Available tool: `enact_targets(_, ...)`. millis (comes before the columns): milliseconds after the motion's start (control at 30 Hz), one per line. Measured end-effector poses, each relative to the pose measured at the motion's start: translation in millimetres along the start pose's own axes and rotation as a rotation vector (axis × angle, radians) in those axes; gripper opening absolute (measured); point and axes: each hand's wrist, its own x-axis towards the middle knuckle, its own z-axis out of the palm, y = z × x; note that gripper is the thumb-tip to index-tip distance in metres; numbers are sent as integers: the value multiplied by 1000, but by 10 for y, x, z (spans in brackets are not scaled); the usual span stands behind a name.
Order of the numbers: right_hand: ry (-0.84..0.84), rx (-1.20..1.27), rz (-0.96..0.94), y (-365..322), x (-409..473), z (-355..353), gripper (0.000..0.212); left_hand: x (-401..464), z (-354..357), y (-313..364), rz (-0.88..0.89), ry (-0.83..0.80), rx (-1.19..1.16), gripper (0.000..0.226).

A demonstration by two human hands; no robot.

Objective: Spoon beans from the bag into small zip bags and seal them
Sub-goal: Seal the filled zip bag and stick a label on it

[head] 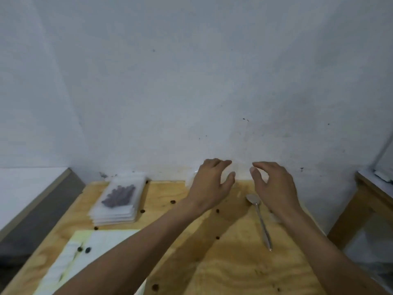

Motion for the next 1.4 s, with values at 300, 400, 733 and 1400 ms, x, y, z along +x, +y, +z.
enact_targets(300,-358,210,-200,-1497,-149,967,25,-587,-1255,-1277,-519,105,318,42)
enact_targets(400,-577,125,-147,-1784,-299,1345,32,-884,-1494,-1613,-779,-102,448,46)
enact_targets(733,-642,175,180,-2153,-501,1921,35,-1321,-1656,-1833,-836,23,16,41)
enact_targets(1400,-791,186,-168,-2806,-973,1942,15,-1847,-2630,-1899,-750,732,-750,14)
